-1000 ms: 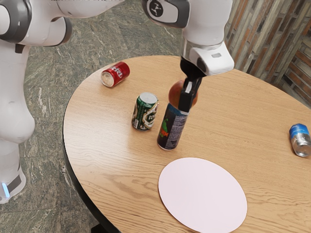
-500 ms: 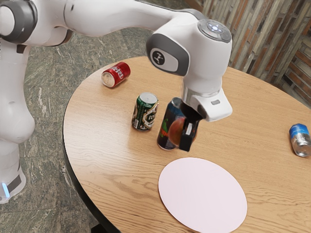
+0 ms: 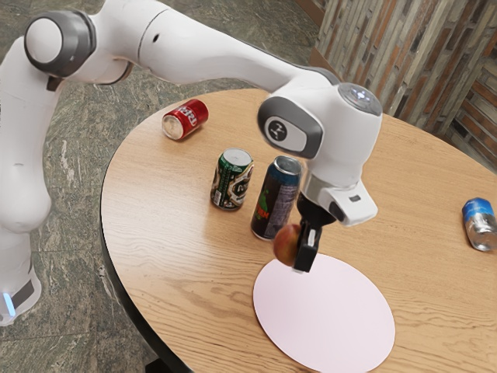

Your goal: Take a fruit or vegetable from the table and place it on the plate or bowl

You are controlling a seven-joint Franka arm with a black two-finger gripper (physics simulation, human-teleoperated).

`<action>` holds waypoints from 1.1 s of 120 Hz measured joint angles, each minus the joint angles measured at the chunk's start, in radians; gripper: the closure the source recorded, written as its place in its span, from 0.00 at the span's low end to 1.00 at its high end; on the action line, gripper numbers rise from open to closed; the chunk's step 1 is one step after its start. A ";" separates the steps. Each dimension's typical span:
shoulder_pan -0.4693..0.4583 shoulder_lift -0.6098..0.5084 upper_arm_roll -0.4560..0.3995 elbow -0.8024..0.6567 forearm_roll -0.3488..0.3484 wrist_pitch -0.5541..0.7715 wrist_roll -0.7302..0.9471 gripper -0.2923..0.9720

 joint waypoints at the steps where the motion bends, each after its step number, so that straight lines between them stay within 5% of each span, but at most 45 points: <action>1: -0.001 -0.008 0.006 0.001 0.004 0.001 0.000 0.57; 18: -0.026 -0.124 0.106 0.009 0.062 0.059 -0.004 0.57; 68: -0.118 -0.135 0.049 -0.002 0.093 0.125 -0.039 0.57; 112: -0.144 -0.129 0.097 0.004 0.193 0.136 -0.028 0.30; 122: -0.065 0.031 0.262 0.013 -0.004 0.086 -0.025 0.27; 132: 0.437 0.356 0.194 0.024 -0.246 -0.016 -0.020 0.29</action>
